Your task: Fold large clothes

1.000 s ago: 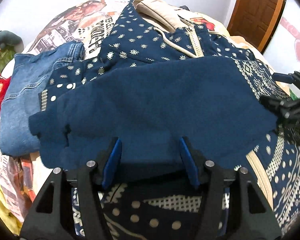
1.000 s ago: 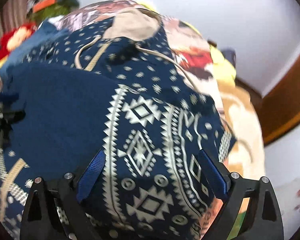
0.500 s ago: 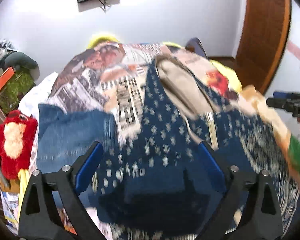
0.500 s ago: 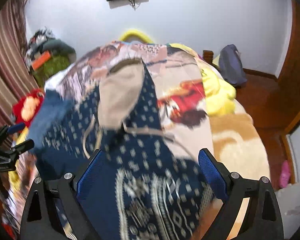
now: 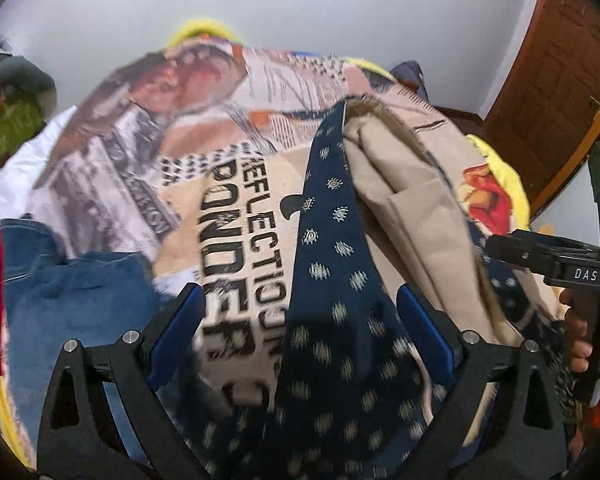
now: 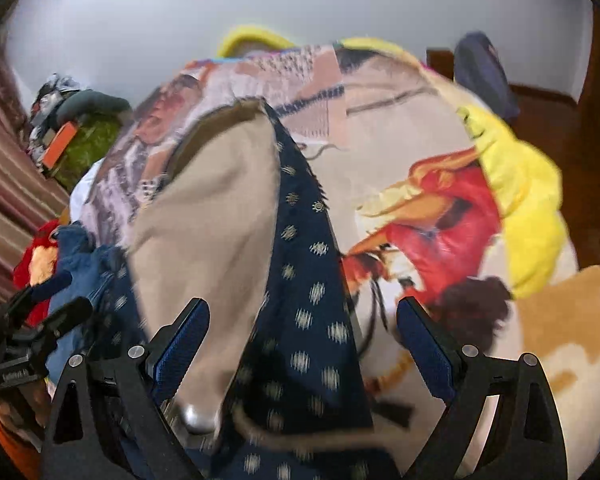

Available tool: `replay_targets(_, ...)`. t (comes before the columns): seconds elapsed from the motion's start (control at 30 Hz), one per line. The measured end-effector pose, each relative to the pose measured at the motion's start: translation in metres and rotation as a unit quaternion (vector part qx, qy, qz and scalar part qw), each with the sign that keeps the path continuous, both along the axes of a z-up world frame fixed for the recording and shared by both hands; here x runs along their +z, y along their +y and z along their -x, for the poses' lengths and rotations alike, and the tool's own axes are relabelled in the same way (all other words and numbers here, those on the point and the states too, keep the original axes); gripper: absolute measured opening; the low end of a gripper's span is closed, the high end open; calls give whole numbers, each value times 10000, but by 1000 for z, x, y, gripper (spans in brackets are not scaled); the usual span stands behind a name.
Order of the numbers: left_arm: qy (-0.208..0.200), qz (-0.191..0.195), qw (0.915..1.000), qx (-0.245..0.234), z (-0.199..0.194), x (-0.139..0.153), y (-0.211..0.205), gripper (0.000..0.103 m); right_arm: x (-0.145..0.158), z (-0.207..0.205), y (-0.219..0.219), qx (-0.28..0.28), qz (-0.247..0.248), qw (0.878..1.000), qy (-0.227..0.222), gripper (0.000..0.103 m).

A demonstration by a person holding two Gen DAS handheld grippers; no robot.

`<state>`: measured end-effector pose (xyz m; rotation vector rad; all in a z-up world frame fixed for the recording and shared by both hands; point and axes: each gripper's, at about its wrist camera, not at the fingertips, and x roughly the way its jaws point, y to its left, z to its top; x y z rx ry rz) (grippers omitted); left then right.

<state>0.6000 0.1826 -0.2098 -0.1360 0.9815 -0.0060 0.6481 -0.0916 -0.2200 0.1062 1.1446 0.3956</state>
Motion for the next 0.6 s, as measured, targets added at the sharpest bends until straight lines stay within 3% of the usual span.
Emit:
replay_targets(0.1,259,121,9995,119,-25,-26,1,97,-26,-21,9,-80,-44,9997,207,91)
replay_targets(0.17,304,448,9984,167,-34,-38,3,96,-38,-30,14,-111,-40,9996,267,80)
replay_targets(0.2,264,598,9976,247,-38,-41,4,91,-41,-34,16,-133,-65,9996,223,76)
replay_targets(0.27,137,739,9965,359,-42,-43,5,83,-40,-38,19,-150,-199,9997,87,56)
replay_targets(0.3,91,751,9964,388,-44,-42,4,74,-40,-40,21,-112,-249,9996,99,39)
replay_targets(0.37,42,794,9961,371,-47,-40,1,56,-38,-41,26,-9,-291,9995,126,24)
replay_targets(0.4,39,814,9962,307,-48,-38,-2,33,-35,-40,29,55,-294,9995,121,14)
replay_targets(0.43,71,822,9964,218,-49,-34,-5,12,-32,-37,32,131,-265,9995,90,10)
replay_targets(0.6,-278,286,9990,-177,-26,11,-26,10,4,-10,32,377,-356,9985,-182,7)
